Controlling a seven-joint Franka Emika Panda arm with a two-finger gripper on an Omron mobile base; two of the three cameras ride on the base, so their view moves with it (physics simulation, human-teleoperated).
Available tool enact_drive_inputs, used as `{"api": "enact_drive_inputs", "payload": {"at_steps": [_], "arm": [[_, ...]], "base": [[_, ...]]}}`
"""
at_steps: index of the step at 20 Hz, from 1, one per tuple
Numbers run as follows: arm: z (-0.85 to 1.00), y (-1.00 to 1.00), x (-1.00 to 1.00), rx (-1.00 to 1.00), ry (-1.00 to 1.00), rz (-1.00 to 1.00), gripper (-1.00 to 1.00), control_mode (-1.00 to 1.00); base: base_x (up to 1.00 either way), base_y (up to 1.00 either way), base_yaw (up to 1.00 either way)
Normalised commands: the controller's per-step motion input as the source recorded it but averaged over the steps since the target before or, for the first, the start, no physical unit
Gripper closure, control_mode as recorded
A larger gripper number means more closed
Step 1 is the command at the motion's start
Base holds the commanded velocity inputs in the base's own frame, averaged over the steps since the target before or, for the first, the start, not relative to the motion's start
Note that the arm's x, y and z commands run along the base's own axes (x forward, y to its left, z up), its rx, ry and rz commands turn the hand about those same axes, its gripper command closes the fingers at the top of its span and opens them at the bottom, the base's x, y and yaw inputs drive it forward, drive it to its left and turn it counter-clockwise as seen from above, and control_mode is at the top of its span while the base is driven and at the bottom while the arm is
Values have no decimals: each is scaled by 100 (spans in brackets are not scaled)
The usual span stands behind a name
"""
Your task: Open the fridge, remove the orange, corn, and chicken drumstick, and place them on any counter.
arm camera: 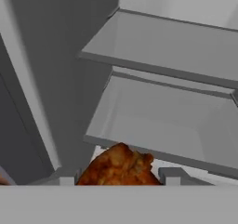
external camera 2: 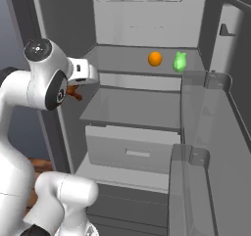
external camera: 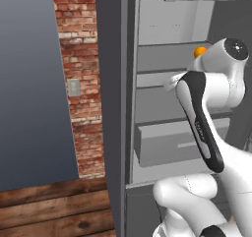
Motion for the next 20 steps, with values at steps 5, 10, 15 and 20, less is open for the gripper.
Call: {"api": "enact_drive_inputs", "payload": {"at_steps": [5,10,15,20], "arm": [[0,0,-16,-1,0,5,100,-100],[0,0,0,0,0,0,100,-100],[0,0,0,0,0,0,100,-100],[0,19,-4,0,0,-8,100,100]], "base": [[0,0,0],[0,0,0],[0,0,0],[-8,10,-6]]}}
